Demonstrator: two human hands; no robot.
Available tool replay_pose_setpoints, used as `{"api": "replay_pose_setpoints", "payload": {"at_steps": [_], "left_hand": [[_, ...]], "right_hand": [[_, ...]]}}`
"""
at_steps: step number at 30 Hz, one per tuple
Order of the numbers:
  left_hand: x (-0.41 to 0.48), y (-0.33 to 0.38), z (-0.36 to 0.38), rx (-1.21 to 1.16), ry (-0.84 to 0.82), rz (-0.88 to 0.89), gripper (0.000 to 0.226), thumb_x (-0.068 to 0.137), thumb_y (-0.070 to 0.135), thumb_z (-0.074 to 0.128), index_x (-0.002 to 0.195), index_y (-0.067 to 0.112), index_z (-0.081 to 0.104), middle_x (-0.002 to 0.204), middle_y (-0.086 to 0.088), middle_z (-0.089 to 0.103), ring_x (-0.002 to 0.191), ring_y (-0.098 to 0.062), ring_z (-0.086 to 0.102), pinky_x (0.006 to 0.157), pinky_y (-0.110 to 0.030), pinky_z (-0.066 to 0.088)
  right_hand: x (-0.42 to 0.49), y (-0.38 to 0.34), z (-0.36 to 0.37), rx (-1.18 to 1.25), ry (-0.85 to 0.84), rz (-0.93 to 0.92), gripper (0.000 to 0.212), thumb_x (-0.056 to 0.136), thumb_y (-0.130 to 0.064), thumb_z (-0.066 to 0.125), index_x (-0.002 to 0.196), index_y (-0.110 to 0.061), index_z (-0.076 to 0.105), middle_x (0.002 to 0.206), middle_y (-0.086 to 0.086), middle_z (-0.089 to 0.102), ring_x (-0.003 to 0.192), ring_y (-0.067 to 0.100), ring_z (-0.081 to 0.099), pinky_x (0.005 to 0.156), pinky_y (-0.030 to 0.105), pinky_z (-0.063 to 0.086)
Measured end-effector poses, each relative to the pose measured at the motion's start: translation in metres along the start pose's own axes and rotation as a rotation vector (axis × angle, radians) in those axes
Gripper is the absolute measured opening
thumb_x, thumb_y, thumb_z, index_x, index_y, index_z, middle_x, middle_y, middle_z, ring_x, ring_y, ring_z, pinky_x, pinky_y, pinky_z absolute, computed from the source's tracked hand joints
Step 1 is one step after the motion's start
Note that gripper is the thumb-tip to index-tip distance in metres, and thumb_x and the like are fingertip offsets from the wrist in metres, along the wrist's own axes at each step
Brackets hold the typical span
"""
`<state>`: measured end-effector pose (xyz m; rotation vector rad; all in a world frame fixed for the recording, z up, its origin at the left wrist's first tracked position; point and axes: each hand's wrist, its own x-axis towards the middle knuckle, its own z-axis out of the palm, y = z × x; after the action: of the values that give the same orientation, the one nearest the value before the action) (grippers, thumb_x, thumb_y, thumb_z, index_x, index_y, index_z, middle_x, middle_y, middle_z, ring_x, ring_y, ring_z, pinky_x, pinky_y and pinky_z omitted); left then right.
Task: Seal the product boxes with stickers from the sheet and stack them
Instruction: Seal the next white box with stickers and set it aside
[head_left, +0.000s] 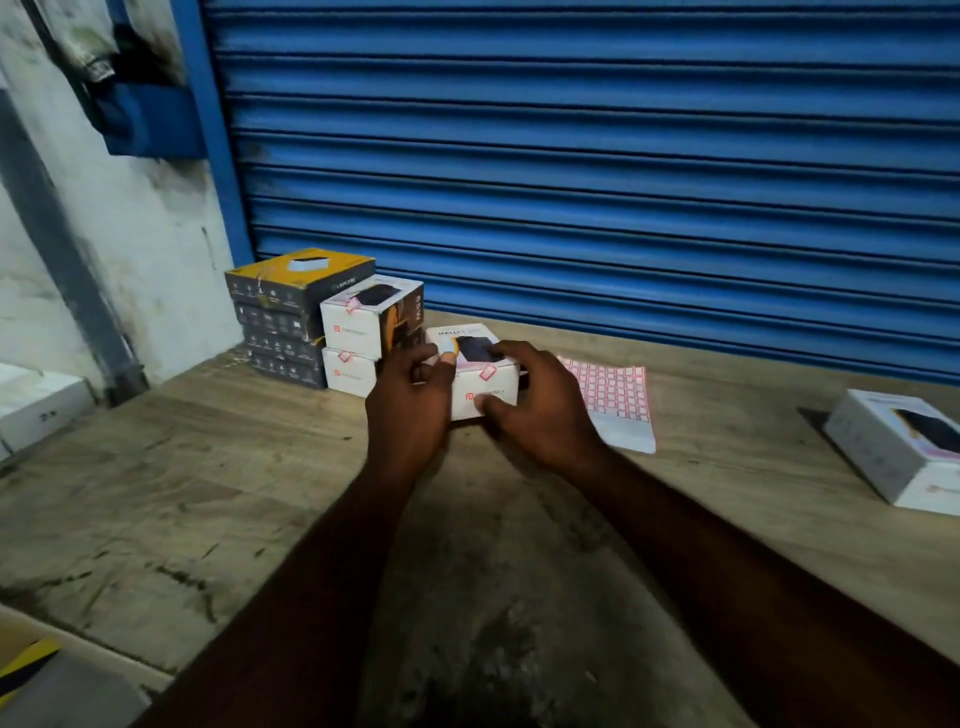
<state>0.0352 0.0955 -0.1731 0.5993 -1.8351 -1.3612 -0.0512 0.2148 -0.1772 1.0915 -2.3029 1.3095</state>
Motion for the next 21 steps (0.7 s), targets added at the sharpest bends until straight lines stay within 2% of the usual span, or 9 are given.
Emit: {"api": "replay_pose_setpoints", "payload": {"at_steps": [2,4,7,9,11,13,17,21], "left_hand": [[-0.006,0.006,0.01,-0.25,-0.068,-0.13,0.034,0.086,0.041,0.072,0.115,0.024,0.069,0.122,-0.005,0.069,0.107,-0.021,0.068,0.09,-0.038,0.056],[-0.014,0.015,0.023,-0.447,-0.18,-0.235,0.029,0.092,0.031,0.069,0.118,0.017,0.068,0.112,-0.007,0.074,0.102,-0.022,0.072,0.076,-0.036,0.06],[-0.026,0.04,0.051,-0.564,-0.39,-0.324,0.026,0.099,0.029,0.058,0.113,0.01,0.07,0.104,-0.007,0.077,0.094,-0.018,0.073,0.076,-0.031,0.059],[-0.028,0.057,0.067,-0.652,-0.49,-0.435,0.027,0.101,0.028,0.055,0.112,0.008,0.068,0.096,-0.009,0.075,0.083,-0.017,0.071,0.075,-0.028,0.06],[-0.03,0.066,0.088,-0.639,-0.547,-0.473,0.029,0.1,0.027,0.056,0.117,0.006,0.066,0.098,-0.012,0.073,0.084,-0.019,0.07,0.083,-0.032,0.058],[-0.034,0.064,0.108,-0.589,-0.545,-0.417,0.027,0.099,0.027,0.057,0.114,0.007,0.067,0.1,-0.013,0.073,0.086,-0.019,0.071,0.086,-0.035,0.059],[-0.042,0.057,0.131,-0.542,-0.417,-0.305,0.018,0.097,0.024,0.061,0.096,0.01,0.071,0.093,-0.012,0.076,0.081,-0.017,0.074,0.066,-0.027,0.06],[-0.043,0.05,0.126,-0.555,-0.411,-0.266,0.018,0.098,0.027,0.06,0.099,0.015,0.072,0.094,-0.008,0.078,0.086,-0.016,0.075,0.071,-0.028,0.06]], "right_hand": [[-0.008,0.007,-0.018,-0.004,0.046,-0.048,0.059,0.072,-0.031,0.079,0.127,-0.023,0.059,0.117,0.003,0.061,0.104,0.02,0.06,0.089,0.044,0.053],[-0.014,0.016,-0.038,0.006,0.106,-0.085,0.058,0.071,-0.031,0.082,0.125,-0.023,0.062,0.112,0.0,0.059,0.097,0.016,0.061,0.084,0.038,0.055],[-0.022,0.032,-0.07,-0.012,0.208,-0.113,0.055,0.073,-0.028,0.085,0.124,-0.019,0.064,0.109,-0.001,0.058,0.092,0.013,0.06,0.077,0.026,0.054],[-0.027,0.043,-0.086,-0.028,0.261,-0.106,0.055,0.075,-0.028,0.083,0.126,-0.017,0.063,0.111,0.0,0.058,0.095,0.015,0.06,0.079,0.032,0.055],[-0.032,0.053,-0.104,-0.062,0.298,-0.101,0.053,0.078,-0.029,0.079,0.127,-0.017,0.063,0.117,0.004,0.054,0.104,0.018,0.057,0.087,0.039,0.053],[-0.037,0.062,-0.119,-0.184,0.307,-0.144,0.046,0.081,-0.028,0.075,0.124,-0.018,0.064,0.123,0.008,0.051,0.113,0.021,0.052,0.095,0.037,0.047],[-0.039,0.074,-0.132,-0.236,0.287,-0.195,0.039,0.081,-0.022,0.073,0.12,-0.018,0.068,0.122,0.01,0.055,0.115,0.024,0.051,0.095,0.033,0.041],[-0.037,0.074,-0.128,-0.232,0.286,-0.231,0.035,0.08,-0.018,0.074,0.116,-0.017,0.071,0.117,0.006,0.059,0.111,0.022,0.053,0.094,0.033,0.043]]}}
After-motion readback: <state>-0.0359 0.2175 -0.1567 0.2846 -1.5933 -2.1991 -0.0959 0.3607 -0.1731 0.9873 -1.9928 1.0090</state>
